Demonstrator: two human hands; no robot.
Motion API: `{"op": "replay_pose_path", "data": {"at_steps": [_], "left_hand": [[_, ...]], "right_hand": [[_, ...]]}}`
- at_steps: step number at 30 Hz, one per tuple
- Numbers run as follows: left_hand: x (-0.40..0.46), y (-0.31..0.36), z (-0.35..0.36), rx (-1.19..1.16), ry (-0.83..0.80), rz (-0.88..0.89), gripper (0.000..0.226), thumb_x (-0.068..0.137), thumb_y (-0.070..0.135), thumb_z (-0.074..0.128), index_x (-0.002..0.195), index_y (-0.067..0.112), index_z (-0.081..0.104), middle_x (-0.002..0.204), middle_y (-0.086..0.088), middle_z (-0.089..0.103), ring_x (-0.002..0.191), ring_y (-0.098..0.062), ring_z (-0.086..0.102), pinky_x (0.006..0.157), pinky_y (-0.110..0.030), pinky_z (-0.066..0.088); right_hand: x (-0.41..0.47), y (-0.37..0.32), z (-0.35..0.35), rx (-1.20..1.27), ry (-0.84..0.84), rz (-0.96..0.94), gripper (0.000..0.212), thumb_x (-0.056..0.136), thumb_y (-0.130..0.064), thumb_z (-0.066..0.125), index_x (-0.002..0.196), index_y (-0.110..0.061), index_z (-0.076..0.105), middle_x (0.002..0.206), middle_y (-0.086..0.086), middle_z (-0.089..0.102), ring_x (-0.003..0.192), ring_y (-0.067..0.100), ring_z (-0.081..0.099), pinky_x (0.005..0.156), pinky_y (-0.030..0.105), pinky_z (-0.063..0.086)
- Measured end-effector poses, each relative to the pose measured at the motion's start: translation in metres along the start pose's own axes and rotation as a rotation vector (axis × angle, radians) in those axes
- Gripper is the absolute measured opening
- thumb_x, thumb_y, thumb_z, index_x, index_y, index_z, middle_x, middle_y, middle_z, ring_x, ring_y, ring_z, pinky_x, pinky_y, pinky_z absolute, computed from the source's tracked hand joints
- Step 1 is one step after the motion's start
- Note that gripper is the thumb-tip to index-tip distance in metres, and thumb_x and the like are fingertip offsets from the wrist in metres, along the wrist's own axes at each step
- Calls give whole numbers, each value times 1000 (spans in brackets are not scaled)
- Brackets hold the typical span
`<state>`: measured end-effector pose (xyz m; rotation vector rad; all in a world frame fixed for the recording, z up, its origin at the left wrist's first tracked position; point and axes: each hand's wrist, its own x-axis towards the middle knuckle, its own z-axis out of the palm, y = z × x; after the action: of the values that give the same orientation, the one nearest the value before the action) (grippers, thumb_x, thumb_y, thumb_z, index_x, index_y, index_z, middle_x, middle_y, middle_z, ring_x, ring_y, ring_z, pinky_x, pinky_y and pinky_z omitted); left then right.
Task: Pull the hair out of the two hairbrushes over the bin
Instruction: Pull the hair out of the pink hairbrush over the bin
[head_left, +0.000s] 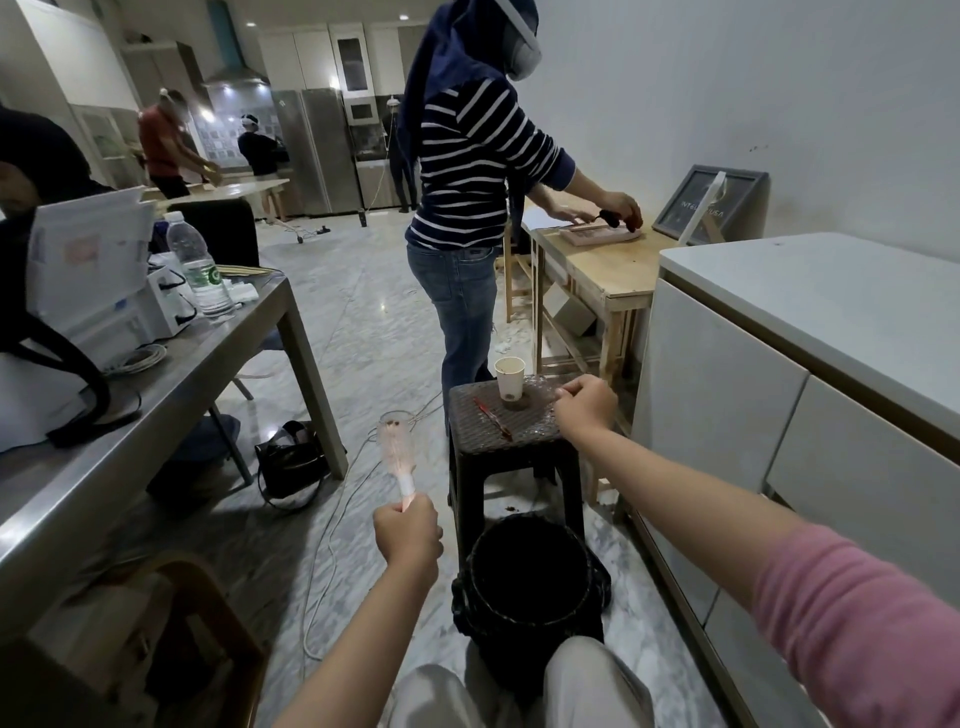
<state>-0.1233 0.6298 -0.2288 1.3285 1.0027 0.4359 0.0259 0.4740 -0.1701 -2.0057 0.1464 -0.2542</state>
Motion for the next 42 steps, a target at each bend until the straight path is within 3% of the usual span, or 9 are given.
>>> {"op": "replay_pose_path", "data": {"at_steps": [8,14,20,24,26,32,35,38,42], "left_hand": [[14,-1,-11,-60,133,-2,34,77,6,49,106,-11,57,75,-15,53,45,-21,43,41,-21,29],[-1,1,-4,15,59,70,19,82,6,51,100,0,51,82,-16,58,51,-21,46,44,-26,33],[-6,1,-1,60,-17,120,11,87,10,53,95,7,46,82,-13,59,52,-19,45,44,-27,33],[-8,-2,-2,61,-73,136,11,86,8,53,94,8,45,74,-8,56,51,-18,44,43,-27,33],[-9,-3,-1,78,-105,140,11,86,8,53,94,6,46,74,-10,56,50,-18,43,43,-27,33],[-20,-5,7,177,-250,158,13,87,9,54,83,12,42,77,-13,61,48,-18,42,44,-24,31],[-28,-4,10,295,-325,238,15,87,12,56,81,15,42,82,-15,62,49,-18,44,43,-23,31],[-37,-5,10,383,-361,360,12,86,15,58,82,16,46,80,-11,62,52,-17,47,46,-25,36],[-47,-11,5,399,-271,547,12,86,15,62,83,11,51,74,-4,59,56,-15,51,49,-24,39]], "right_hand": [[13,20,-16,71,69,143,14,89,-3,58,96,-2,69,108,15,69,106,30,62,83,29,47],[9,26,-4,-12,-177,151,19,82,-1,61,97,-5,73,113,10,69,109,24,61,85,25,47],[3,25,2,-81,-509,107,40,84,3,50,122,-3,62,133,12,57,122,25,52,98,27,41],[1,22,1,-52,-535,55,45,84,7,42,124,-1,61,129,16,58,97,18,56,83,24,45],[1,21,2,-29,-520,40,42,84,6,42,119,-1,64,124,16,60,100,20,56,82,25,43],[-3,15,10,56,-542,-9,32,86,-6,59,117,-3,64,103,14,66,91,19,62,77,25,51],[-11,7,10,95,-593,-125,60,78,-28,77,130,-8,54,112,3,60,102,17,59,88,28,51],[-14,-3,8,23,-631,-262,77,67,-29,85,135,-13,51,111,-4,59,106,16,56,98,33,48],[-10,-13,7,-37,-515,-327,61,62,-29,88,116,-10,67,114,8,68,103,17,62,89,28,50]]}}
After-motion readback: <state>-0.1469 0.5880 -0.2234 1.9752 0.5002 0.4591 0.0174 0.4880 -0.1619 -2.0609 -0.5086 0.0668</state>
